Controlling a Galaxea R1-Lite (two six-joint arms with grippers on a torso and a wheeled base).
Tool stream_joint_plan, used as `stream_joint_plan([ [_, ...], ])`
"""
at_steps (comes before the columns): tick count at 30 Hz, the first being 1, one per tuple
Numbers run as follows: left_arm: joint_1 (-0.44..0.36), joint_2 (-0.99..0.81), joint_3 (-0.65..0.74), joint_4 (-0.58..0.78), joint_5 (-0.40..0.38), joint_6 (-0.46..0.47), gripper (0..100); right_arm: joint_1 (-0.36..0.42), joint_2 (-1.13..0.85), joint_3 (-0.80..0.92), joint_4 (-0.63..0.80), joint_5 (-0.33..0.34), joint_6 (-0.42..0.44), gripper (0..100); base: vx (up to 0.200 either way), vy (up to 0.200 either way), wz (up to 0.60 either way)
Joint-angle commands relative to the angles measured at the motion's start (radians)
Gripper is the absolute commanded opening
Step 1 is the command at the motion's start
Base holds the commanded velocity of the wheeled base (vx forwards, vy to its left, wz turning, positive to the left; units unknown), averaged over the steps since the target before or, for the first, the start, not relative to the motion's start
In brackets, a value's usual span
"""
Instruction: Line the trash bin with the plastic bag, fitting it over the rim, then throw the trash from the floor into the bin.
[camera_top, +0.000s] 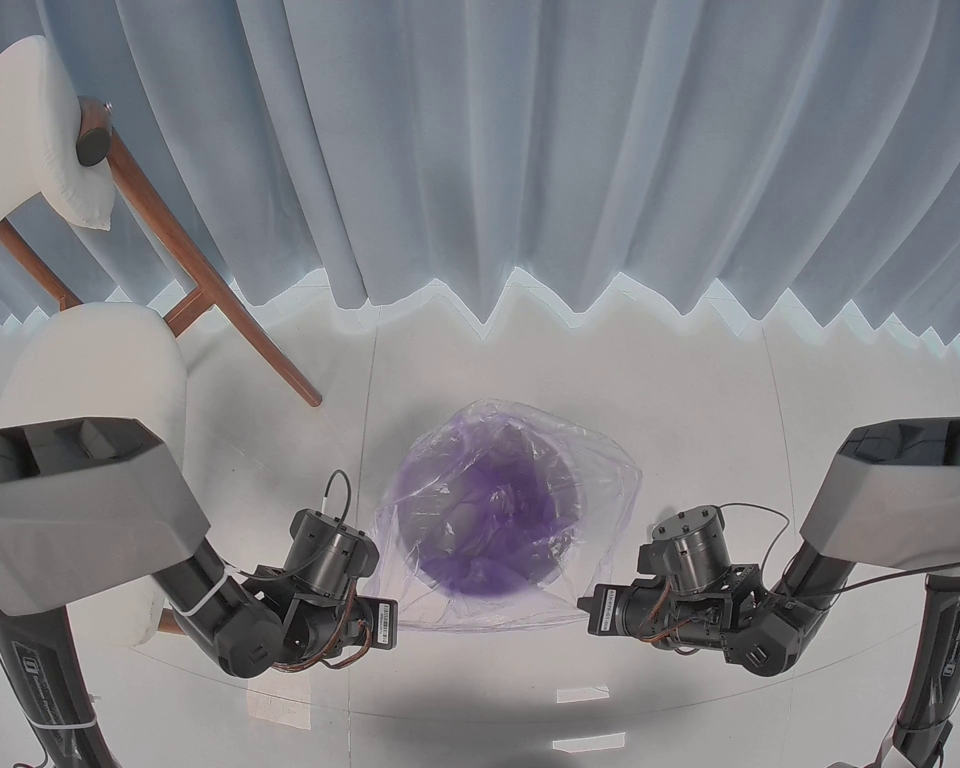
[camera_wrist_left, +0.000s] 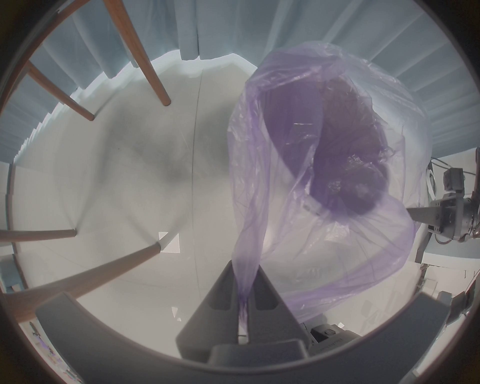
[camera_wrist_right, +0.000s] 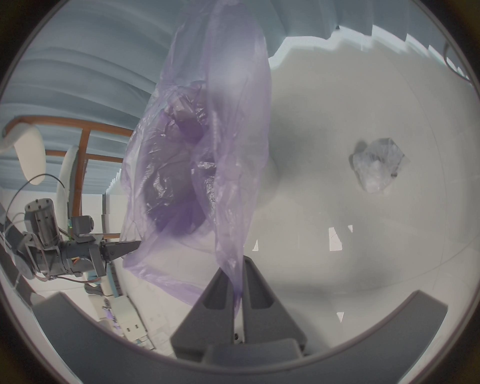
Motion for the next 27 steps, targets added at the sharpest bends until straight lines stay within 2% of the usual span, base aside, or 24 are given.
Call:
stream_joint_plan([
  [1,0.011,0.104,-0.012,-0.076,0.011,0.044,0,-0.003,0.115,-0.023,-0.068,-0.025,-0.042,0,0.0,0.0,0.0],
  [5,0.012,0.149,-0.022,-0.128,0.028,0.092,0,-0.017,0.152,-0.056,-0.084,-0.028,-0.062,0,0.0,0.0,0.0],
  [10,0.014,0.178,-0.048,-0.142,0.032,0.092,0,-0.032,0.175,-0.093,-0.082,-0.032,-0.065,0,0.0,0.0,0.0],
  [17,0.055,0.203,-0.13,-0.147,0.054,0.087,0,-0.071,0.224,-0.181,-0.078,-0.066,-0.059,0,0.0,0.0,0.0],
  [23,0.052,0.216,-0.125,-0.216,0.051,0.086,0,-0.097,0.234,-0.182,-0.081,-0.058,-0.062,0,0.0,0.0,0.0],
  [24,0.051,0.226,-0.125,-0.225,0.051,0.086,0,-0.095,0.232,-0.179,-0.081,-0.058,-0.062,100,0.0,0.0,0.0],
  [27,0.044,0.232,-0.124,-0.239,0.051,0.086,0,-0.094,0.224,-0.155,-0.088,-0.062,-0.065,100,0.0,0.0,0.0],
])
